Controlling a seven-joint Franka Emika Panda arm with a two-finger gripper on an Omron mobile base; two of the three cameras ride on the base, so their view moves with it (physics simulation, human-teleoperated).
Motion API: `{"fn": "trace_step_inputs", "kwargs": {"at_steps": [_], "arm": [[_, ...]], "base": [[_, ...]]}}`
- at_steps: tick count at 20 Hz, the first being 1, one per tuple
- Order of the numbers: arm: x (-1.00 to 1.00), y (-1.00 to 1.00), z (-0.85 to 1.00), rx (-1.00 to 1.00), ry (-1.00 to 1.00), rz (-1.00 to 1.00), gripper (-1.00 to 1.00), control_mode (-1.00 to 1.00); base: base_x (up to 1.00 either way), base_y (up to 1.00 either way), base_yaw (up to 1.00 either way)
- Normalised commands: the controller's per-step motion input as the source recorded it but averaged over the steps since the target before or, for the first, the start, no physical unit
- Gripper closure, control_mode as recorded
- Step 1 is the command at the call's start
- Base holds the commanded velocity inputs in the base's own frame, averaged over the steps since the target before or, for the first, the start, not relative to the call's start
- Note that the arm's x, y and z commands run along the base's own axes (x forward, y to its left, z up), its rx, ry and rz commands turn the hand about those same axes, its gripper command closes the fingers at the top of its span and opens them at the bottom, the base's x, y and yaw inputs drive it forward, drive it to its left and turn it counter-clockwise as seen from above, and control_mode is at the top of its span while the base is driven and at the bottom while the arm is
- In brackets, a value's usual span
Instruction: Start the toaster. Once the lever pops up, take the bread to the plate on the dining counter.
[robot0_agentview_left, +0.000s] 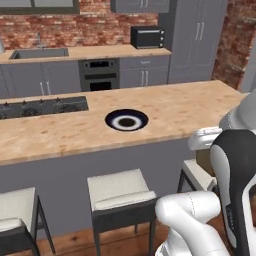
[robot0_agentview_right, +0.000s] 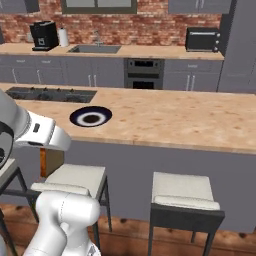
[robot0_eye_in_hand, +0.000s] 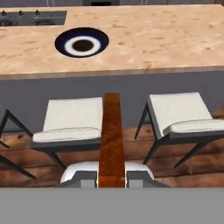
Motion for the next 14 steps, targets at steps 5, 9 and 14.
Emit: {"fn": "trace_step_inputs", "kwargs": {"at_steps": [5, 9, 14], "arm": [[0.00, 0.00, 0.00, 0.00, 0.00, 0.00, 1.00, 1.00], [0.00, 0.00, 0.00, 0.00, 0.00, 0.00, 1.00, 1.00], [0.23, 0.05, 0.25, 0.01, 0.00, 0.05, 1.00, -1.00]], "base": [[0.57, 0.01, 0.00], [0.49, 0.01, 0.00], [0.00, 0.00, 0.00]]}}
